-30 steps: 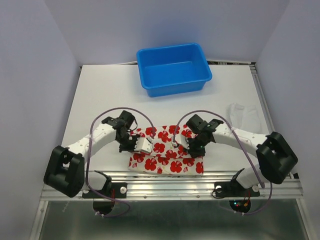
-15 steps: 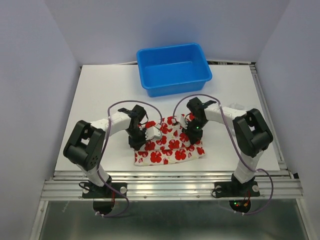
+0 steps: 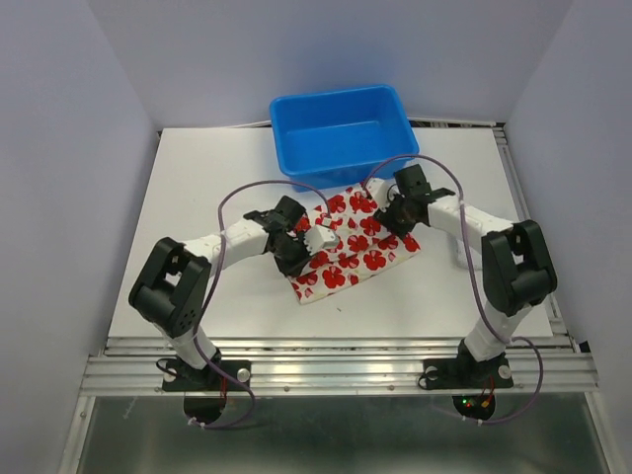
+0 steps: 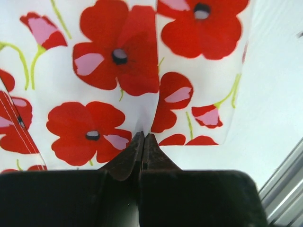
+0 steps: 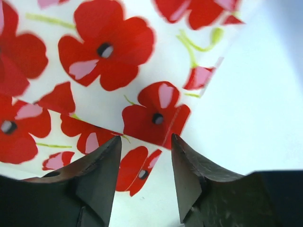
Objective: Fold and stack the skirts
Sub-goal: Fold the skirt
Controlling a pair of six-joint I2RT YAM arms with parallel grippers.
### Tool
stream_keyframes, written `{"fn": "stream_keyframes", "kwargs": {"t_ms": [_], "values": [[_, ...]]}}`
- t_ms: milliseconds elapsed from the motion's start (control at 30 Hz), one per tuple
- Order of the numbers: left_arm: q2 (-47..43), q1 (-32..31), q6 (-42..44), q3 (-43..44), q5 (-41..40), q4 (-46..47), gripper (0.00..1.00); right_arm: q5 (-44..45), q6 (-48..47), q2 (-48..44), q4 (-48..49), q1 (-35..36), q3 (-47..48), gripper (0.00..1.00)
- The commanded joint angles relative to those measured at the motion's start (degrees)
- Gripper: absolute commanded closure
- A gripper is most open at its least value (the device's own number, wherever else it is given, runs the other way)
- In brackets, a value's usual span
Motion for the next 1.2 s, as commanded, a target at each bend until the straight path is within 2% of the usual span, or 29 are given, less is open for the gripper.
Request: {"fn": "stream_keyframes", "kwargs": {"t_ms": [0,133,167,233,267,333,367,433,467,500,533,567,600,667,733,833,1167], "values": [[-2.2,-6.6,-10.5,0.2,2.2,4.8,1.0,2.2,9.1,-8.1,1.4,-3.1,3.0,0.44],[0.7,-9.5,-15.5,1.1,3.3,6.0,1.0,-3.7,21.2,-12.9,-6.0,-6.9,4.2,0.43],[1.0,-9.7,-16.5,1.3,3.9,5.9,0.98,-6.1,26.7,-13.9,-7.5,-6.9,4.2,0.42],[-0.4,-10.0,-17.2,1.0,4.9,6.5,0.89,-10.9,34.2,-17.0,-9.2,-7.5,2.0,0.46],[-2.8,-10.0,-17.4,0.4,4.8,7.3,0.82,-12.9,42.9,-17.7,-8.3,-7.5,0.8,0.48],[-5.5,-10.1,-17.0,0.0,3.3,7.9,0.74,-14.8,51.0,-18.5,-7.0,-7.5,-3.3,0.53],[-6.7,-10.2,-16.7,0.1,2.6,7.7,0.61,-15.8,57.3,-18.5,-6.3,-7.5,-4.6,0.55],[-9.6,-10.2,-16.3,0.9,0.4,7.1,0.54,-21.1,64.7,-18.5,-3.4,-7.5,-7.9,0.62],[-10.6,-10.7,-16.3,1.9,-1.2,6.7,0.49,-25.9,72.3,-19.1,1.3,-7.5,-12.6,0.64],[-10.8,-11.4,-16.3,2.4,-2.5,6.8,0.49,-28.1,76.6,-19.6,4.5,-7.5,-15.3,0.67],[-10.8,-12.7,-16.2,3.4,-3.5,6.7,0.49,-29.5,84.8,-20.3,8.2,-7.5,-21.1,0.71],[-10.5,-13.3,-16.2,4.0,-4.6,6.8,0.49,-30.2,88.0,-21.3,12.2,-7.5,-21.1,0.73],[-9.6,-13.6,-16.3,4.4,-5.2,6.8,0.49,-29.0,90.6,-23.2,17.9,-6.4,-25.6,0.76],[-8.1,-14.6,-16.8,5.1,-6.2,7.1,0.49,-26.1,96.5,-25.0,20.7,-5.0,-28.7,0.84],[-6.0,-15.4,-17.3,5.1,-7.2,7.4,0.5,-22.5,101.7,-27.3,23.9,-2.3,-32.8,0.92],[-3.8,-17.2,-18.3,5.0,-8.2,9.5,0.5,-18.2,104.2,-28.4,30.6,1.6,-37.3,0.99],[2.5,-20.1,-20.4,7.9,-10.8,10.8,0.51,-15.8,102.7,-21.1,33.5,5.9,-38.3,0.99]]}}
